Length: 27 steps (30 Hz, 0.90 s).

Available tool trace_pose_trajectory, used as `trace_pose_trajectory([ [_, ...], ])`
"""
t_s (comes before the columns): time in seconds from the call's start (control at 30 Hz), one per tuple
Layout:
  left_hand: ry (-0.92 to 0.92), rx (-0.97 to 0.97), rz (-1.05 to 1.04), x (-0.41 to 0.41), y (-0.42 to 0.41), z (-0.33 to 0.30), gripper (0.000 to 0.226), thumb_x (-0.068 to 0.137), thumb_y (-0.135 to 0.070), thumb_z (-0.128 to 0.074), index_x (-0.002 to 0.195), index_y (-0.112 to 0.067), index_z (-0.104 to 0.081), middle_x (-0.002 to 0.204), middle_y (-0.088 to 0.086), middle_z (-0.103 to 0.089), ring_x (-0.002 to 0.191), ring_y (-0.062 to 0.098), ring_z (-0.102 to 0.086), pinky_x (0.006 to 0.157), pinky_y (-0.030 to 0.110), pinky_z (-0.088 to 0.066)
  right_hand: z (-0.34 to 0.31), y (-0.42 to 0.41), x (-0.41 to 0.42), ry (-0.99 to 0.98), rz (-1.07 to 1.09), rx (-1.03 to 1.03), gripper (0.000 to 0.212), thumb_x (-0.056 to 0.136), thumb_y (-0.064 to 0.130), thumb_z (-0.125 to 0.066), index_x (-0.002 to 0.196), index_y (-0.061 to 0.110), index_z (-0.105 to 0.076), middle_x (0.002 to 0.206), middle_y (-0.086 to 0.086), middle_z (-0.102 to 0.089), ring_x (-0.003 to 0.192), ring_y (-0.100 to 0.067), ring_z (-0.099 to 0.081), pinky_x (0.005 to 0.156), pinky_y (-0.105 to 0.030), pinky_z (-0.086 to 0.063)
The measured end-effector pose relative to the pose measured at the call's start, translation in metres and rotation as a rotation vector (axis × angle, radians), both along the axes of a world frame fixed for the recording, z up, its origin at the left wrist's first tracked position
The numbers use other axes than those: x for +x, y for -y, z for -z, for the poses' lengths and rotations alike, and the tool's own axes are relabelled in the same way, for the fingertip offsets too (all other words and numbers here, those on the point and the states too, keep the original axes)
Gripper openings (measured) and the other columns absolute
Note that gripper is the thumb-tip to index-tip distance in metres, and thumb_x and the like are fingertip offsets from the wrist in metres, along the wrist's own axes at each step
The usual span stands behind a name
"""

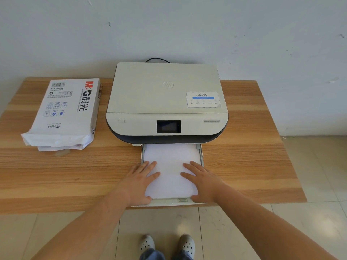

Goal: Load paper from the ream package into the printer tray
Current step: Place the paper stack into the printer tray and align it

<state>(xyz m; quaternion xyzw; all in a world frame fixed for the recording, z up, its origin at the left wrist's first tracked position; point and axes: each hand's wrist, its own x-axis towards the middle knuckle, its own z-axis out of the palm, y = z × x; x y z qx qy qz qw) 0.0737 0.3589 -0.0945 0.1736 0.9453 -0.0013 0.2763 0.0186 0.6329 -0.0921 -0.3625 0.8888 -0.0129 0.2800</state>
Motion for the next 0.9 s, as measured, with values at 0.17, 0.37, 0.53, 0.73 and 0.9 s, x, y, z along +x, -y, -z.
trace_pose_trajectory([
  [0.17,-0.004,-0.003,0.014,-0.0007,-0.0014,0.0019,0.087,0.079,-0.052,-0.048,0.15,-0.035,-0.001,0.157,-0.003,0.024,0.144,0.018,0.02,0.119,0.046,0.003,-0.0001,-0.0021,-0.0001,0.002,0.006,-0.001,0.085,0.082,0.045,-0.061,0.152,0.031,-0.016,0.163,0.005,0.006,0.149,-0.018,0.009,0.118,-0.043,-0.011],
  [0.37,0.007,0.006,0.004,-0.0011,0.0002,0.0029,0.086,0.079,-0.051,-0.049,0.149,-0.036,-0.001,0.157,-0.004,0.024,0.144,0.017,0.02,0.119,0.046,0.002,0.001,-0.0009,0.0001,-0.002,0.011,0.002,0.085,0.082,0.045,-0.062,0.152,0.031,-0.015,0.162,0.004,0.006,0.148,-0.019,0.009,0.118,-0.041,-0.01],
  [0.53,0.006,0.01,0.0,-0.0013,0.0,0.0015,0.086,0.079,-0.051,-0.049,0.149,-0.036,-0.002,0.157,-0.005,0.024,0.145,0.016,0.019,0.119,0.045,0.001,0.0019,-0.0007,0.0002,-0.002,0.017,-0.002,0.086,0.081,0.045,-0.062,0.152,0.03,-0.016,0.163,0.004,0.005,0.148,-0.019,0.009,0.119,-0.041,-0.009],
  [0.73,0.023,0.022,-0.014,-0.0012,0.0012,0.0026,0.085,0.079,-0.05,-0.049,0.149,-0.037,-0.003,0.157,-0.007,0.024,0.144,0.015,0.02,0.12,0.044,-0.001,0.0033,-0.0013,0.0009,-0.002,0.018,-0.005,0.086,0.081,0.045,-0.062,0.152,0.031,-0.016,0.163,0.004,0.004,0.148,-0.019,0.009,0.119,-0.041,-0.007],
  [0.9,0.016,0.047,-0.017,-0.001,0.0009,0.0005,0.086,0.078,-0.053,-0.049,0.149,-0.037,-0.004,0.157,-0.008,0.024,0.144,0.015,0.021,0.12,0.043,0.0,0.0003,-0.0024,-0.0009,0.019,0.018,-0.028,0.084,0.081,0.046,-0.062,0.151,0.032,-0.018,0.162,0.006,0.004,0.148,-0.017,0.009,0.118,-0.04,-0.008],
])
